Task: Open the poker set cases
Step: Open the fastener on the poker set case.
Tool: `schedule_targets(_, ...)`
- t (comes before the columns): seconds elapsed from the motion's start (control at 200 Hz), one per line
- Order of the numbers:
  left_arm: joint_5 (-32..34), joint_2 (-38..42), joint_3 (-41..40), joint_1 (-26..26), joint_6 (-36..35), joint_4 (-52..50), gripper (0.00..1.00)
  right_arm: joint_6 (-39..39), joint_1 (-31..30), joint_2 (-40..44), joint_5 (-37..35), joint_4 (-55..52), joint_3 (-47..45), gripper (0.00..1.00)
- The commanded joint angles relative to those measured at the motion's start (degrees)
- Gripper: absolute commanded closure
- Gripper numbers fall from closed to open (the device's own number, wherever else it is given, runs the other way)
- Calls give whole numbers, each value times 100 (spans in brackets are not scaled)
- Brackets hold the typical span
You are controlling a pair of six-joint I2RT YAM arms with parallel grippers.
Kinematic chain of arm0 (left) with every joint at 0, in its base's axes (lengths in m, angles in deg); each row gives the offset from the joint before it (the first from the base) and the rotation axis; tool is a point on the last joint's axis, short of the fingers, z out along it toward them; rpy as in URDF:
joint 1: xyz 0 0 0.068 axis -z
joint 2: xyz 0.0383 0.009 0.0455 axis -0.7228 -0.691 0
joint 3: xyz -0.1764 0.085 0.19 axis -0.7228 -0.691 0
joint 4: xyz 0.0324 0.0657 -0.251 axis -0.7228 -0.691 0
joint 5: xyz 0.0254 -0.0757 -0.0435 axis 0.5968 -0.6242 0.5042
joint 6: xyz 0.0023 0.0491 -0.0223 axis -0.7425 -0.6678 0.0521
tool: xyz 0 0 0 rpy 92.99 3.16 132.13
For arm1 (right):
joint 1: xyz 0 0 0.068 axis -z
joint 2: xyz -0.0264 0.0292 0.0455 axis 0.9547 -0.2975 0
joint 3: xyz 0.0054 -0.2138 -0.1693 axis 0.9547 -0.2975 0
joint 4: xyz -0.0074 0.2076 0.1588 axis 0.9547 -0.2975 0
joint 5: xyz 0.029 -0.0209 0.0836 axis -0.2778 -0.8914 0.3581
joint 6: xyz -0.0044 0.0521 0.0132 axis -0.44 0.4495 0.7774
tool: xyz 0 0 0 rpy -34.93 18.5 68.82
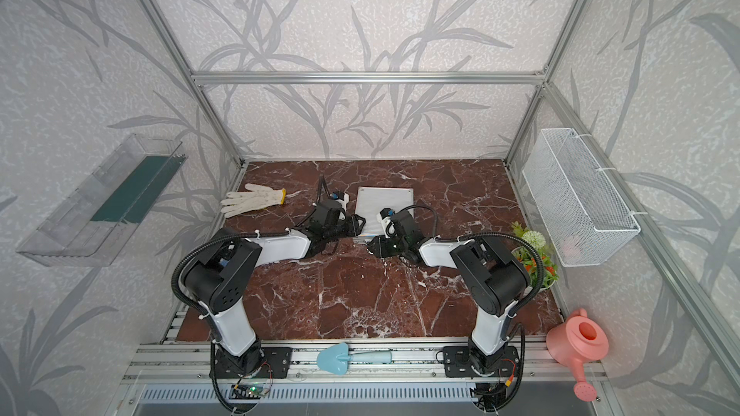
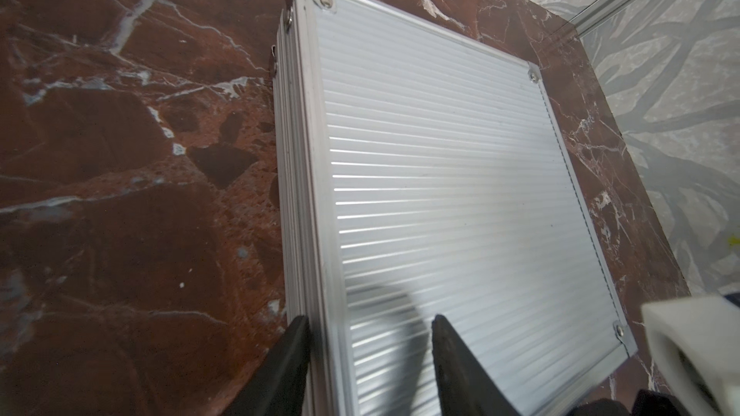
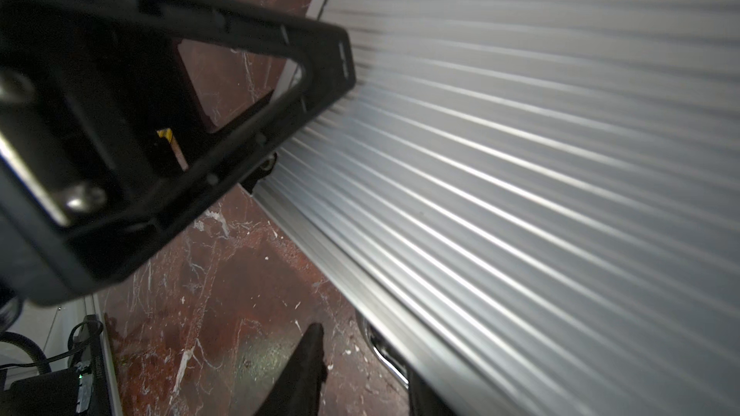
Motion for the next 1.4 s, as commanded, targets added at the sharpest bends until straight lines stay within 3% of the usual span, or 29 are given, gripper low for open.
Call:
schedule_targets(0.0, -158, -111, -239, 80, 86, -726, 49, -116, 58, -84, -374, 10, -188, 65)
schedule_targets(0.305, -114, -73, -268, 77, 47, -758, 49, 51, 358, 195, -89, 503, -647, 65)
schedule_targets(0.635, -83, -54, -167, 71, 8, -770, 49, -364, 387, 1660, -140, -611, -691, 67)
schedule_targets(0.86, -103, -40, -133, 71, -14, -829, 49, -252, 462, 1048, 43, -59, -739, 77)
schedule_targets(1.395, -35, 175, -208, 44, -110, -989, 49, -280, 565, -195, -152, 562, -534, 82)
